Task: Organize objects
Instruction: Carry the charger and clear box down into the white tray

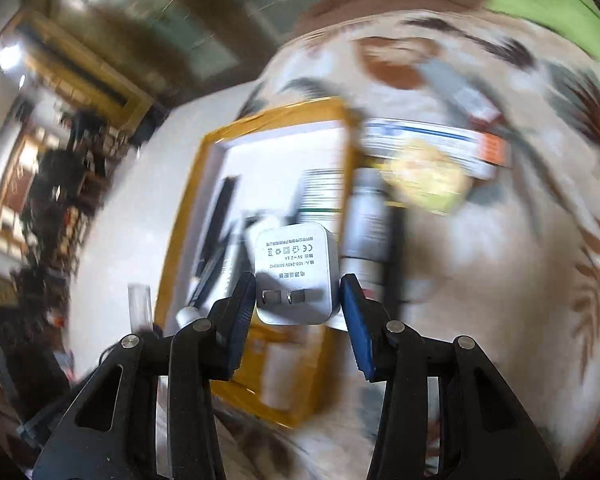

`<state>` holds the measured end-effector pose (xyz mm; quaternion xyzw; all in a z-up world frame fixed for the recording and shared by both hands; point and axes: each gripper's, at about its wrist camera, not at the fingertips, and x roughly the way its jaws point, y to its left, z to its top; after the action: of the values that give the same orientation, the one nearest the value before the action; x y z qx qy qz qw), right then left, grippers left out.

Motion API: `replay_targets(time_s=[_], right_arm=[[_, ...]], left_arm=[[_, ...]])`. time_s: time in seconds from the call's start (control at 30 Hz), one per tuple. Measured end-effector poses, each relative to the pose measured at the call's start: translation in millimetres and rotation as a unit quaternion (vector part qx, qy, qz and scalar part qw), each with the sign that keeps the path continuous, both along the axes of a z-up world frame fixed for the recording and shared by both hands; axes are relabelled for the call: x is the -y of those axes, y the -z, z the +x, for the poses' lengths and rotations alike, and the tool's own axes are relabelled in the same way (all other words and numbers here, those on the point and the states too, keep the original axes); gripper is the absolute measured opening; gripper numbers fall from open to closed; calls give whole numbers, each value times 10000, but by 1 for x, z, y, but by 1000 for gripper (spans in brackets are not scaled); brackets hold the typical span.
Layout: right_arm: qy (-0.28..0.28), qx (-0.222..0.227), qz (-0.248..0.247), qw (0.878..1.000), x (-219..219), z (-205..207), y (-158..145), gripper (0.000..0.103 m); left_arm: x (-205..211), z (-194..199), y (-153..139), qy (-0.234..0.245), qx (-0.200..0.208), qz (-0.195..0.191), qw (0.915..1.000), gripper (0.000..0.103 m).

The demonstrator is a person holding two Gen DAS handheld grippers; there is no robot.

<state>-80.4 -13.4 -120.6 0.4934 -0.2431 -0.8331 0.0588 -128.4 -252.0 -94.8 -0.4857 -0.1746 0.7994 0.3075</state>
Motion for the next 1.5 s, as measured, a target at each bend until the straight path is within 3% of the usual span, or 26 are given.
replay_targets(time_s=[0.17,0.37,0.53,0.77,0.97,1.23,1.33,1.5], right_arm=[[-295,98,374,9988,49,-18,-2,43],[-184,357,708,9967,60,-24,8,43],[34,456,572,9973,50,-20,7,43],[-11,234,504,9985,45,-15,4,43],[-59,35,295,9995,37,-34,4,43],[-202,-138,390,9989,34,-83,19,43],[-130,13,508,9986,25,-103,31,43],[-48,173,455,9988,19,-128,45,43]], left_arm=[[9,-17,10,-26,-148,35,9999,27],[12,-19,33,80,33,204,9998,27],[18,-24,41,-33,257,203,9995,27],[17,-21,41,-34,239,202,9995,27],[18,-29,36,-130,275,366,9989,27],[-30,-90,27,151,67,-368,9992,27],[-43,-109,34,212,81,-447,9987,27],[-42,-125,56,35,175,-253,9995,27]])
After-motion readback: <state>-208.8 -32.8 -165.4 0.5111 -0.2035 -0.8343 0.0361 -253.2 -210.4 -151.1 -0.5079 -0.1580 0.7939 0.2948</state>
